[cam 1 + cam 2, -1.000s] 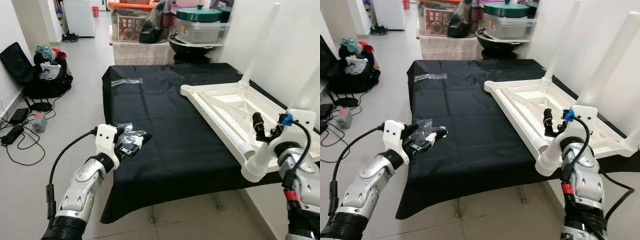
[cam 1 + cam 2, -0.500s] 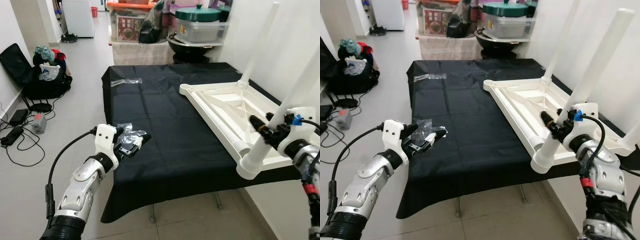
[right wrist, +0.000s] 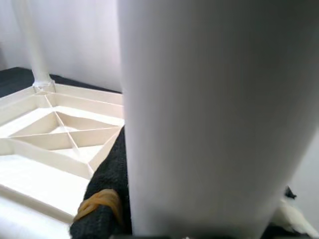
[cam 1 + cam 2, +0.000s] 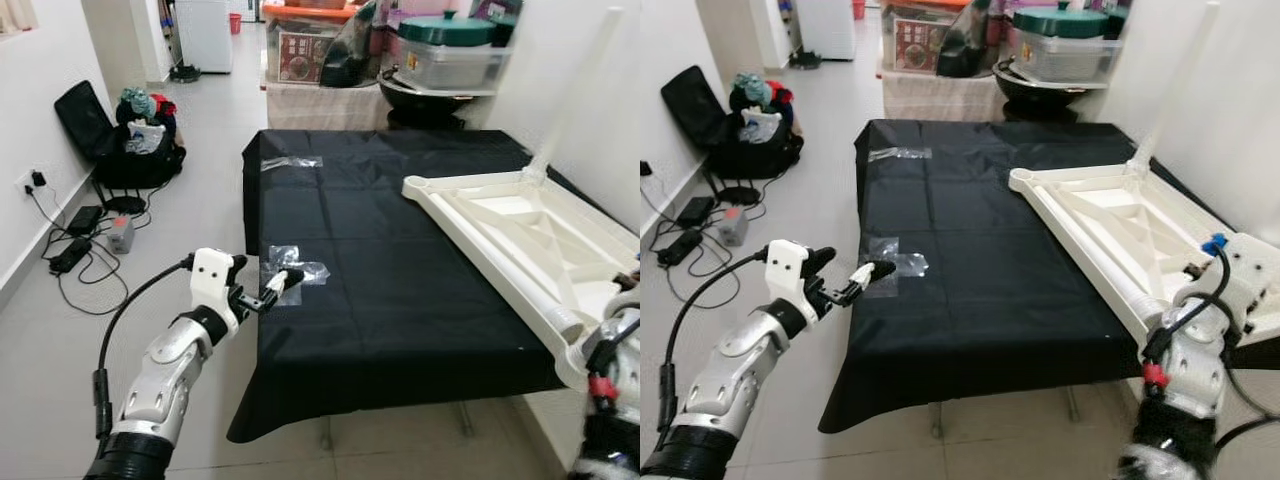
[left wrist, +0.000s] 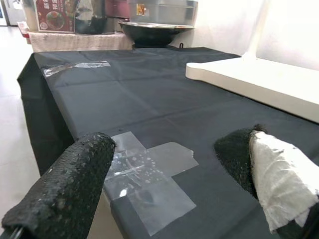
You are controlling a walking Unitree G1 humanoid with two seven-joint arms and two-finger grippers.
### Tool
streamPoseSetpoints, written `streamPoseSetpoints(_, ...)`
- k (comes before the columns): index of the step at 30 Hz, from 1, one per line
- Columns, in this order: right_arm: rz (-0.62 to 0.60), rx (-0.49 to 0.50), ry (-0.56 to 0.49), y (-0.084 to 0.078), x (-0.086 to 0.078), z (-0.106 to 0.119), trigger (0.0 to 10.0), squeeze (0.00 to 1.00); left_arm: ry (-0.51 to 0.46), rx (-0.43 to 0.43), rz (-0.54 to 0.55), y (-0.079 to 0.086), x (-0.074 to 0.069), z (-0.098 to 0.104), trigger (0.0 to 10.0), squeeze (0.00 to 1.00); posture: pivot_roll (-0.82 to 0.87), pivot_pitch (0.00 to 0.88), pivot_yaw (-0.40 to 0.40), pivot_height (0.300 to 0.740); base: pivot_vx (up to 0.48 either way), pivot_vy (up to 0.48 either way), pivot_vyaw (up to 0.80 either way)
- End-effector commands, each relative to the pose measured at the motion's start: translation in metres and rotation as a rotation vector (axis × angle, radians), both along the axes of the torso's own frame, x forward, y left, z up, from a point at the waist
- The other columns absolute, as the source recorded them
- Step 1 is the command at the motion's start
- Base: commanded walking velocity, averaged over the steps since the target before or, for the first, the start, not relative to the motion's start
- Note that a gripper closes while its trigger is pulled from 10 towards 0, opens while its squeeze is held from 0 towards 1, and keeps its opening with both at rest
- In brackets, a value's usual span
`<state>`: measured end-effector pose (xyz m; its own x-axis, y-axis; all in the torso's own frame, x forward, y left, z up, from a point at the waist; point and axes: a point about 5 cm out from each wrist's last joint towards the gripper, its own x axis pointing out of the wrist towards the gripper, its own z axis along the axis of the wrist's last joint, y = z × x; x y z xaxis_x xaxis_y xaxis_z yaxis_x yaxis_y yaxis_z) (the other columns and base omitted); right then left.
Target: Building children table
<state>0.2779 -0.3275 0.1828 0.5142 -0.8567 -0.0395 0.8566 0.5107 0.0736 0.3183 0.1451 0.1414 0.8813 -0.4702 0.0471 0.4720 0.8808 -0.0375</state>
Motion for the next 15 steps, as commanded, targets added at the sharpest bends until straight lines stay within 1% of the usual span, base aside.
streamPoseSetpoints(1, 0.006, 0.134, 0.126, 0.021, -0.005, -0.037, 0.0, 0.0, 0.007, 0.01, -0.006, -0.003, -0.001, -0.002, 10.0, 0.0, 0.0, 0.0, -0.077, 0.74, 0.0, 0.0, 0.0)
streamPoseSetpoints(3, 0.006, 0.134, 0.126, 0.021, -0.005, -0.037, 0.0, 0.0, 0.007, 0.01, -0.006, -0.003, -0.001, -0.002, 10.0, 0.0, 0.0, 0.0, -0.077, 0.74, 0.0, 0.0, 0.0)
streamPoseSetpoints(4, 0.109, 0.179, 0.123, 0.047, 0.006, -0.039, 5.8, 0.0, 0.011, 0.011, -0.004, -0.003, -0.001, -0.003, 10.0, 0.0, -0.01, 0.0, -0.074, 0.74, 0.0, 0.0, 0.0)
streamPoseSetpoints(5, 0.239, 0.169, 0.106, 0.065, 0.019, -0.035, 10.0, 0.0, 0.009, 0.012, 0.0, -0.002, 0.001, -0.002, 10.0, 0.0, 0.0, 0.0, -0.09, 0.74, 0.0, 0.0, 0.0)
streamPoseSetpoints(7, 0.239, 0.169, 0.106, 0.065, 0.019, -0.035, 10.0, 0.0, 0.009, 0.012, 0.0, -0.002, 0.001, -0.002, 10.0, 0.0, 0.0, 0.0, -0.09, 0.74, 0.0, 0.0, 0.0)
streamPoseSetpoints(8, 0.31, 0.154, 0.098, 0.074, 0.029, -0.032, 10.0, 0.0, 0.008, 0.013, 0.002, -0.001, 0.002, -0.001, 10.0, 0.0, 0.0, 0.0, -0.09, 0.74, 0.0, 0.0, 0.0)
streamPoseSetpoints(9, 0.31, 0.154, 0.098, 0.074, 0.029, -0.032, 10.0, 0.0, 0.008, 0.013, 0.002, -0.001, 0.002, -0.001, 10.0, 0.0, 0.0, 0.0, -0.09, 0.74, 0.0, 0.0, 0.0)
streamPoseSetpoints(10, 0.348, 0.122, 0.064, 0.07, 0.035, -0.025, 10.0, 0.34, 0.006, 0.011, 0.011, -0.001, 0.003, -0.001, 10.0, 0.0, -0.01, 0.0, -0.092, 0.74, 0.0, 0.0, 0.0)
streamPoseSetpoints(11, 0.366, 0.089, 0.008, 0.06, 0.038, -0.013, 10.0, 1.0, 0.006, 0.007, 0.015, -0.001, 0.002, -0.002, 10.0, 0.0, -0.01, 0.0, -0.092, 0.74, 0.0, 0.0, 0.0)
streamPoseSetpoints(13, 0.366, 0.089, 0.008, 0.06, 0.038, -0.013, 10.0, 1.0, 0.006, 0.007, 0.015, -0.001, 0.002, -0.002, 10.0, 0.0, -0.01, 0.0, -0.092, 0.74, 0.0, 0.0, 0.0)
streamPoseSetpoints(14, 0.463, 0.058, -0.072, 0.049, 0.043, 0.006, 10.0, 1.0, 0.008, 0.002, 0.017, -0.001, 0.0, -0.003, 10.0, 0.0, 0.0, 0.0, -0.092, 0.74, 0.0, 0.0, 0.0)
streamPoseSetpoints(15, 0.463, 0.058, -0.072, 0.049, 0.043, 0.006, 10.0, 1.0, 0.008, 0.002, 0.017, -0.001, 0.0, -0.003, 10.0, 0.0, 0.0, 0.0, -0.092, 0.74, 0.0, 0.0, 0.0)
